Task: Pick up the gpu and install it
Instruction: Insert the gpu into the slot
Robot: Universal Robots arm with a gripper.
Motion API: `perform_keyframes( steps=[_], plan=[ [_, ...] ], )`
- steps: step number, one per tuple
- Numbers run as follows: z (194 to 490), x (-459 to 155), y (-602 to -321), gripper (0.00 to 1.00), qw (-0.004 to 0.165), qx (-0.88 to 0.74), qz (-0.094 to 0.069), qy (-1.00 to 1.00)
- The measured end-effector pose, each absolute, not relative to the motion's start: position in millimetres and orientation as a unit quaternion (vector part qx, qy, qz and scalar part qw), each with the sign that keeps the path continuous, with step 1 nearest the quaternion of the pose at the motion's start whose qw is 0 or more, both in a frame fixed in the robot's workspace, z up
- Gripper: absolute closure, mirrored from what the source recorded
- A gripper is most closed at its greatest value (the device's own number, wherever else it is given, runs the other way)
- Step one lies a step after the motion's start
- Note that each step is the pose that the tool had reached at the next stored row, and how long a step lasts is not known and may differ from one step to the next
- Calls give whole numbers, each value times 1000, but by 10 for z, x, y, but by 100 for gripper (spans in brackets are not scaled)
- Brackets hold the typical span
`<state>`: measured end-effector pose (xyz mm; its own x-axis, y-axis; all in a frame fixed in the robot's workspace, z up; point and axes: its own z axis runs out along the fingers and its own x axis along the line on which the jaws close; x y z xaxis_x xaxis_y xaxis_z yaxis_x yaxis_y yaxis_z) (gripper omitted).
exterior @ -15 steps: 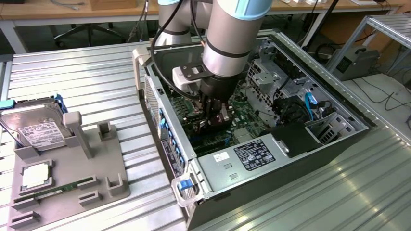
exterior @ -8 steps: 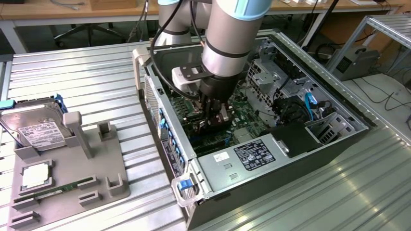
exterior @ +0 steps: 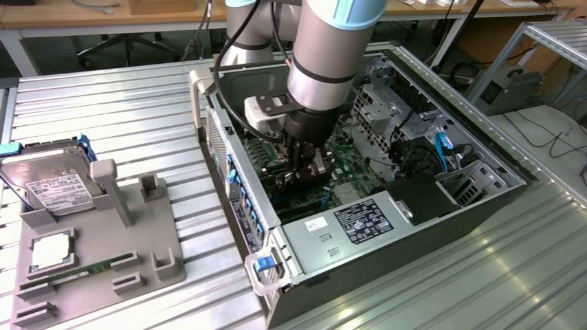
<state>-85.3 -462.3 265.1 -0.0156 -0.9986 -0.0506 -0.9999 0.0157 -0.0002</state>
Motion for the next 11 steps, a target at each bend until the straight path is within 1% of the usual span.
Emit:
perform_keyframes(
  steps=[4,5,11],
  plan=[
    [2645,-855,-4621,73,19,-701,18,713],
    [2651,-853,-4623,60,18,-701,18,712],
    [2651,-853,-4623,60,18,-701,18,712]
  ],
)
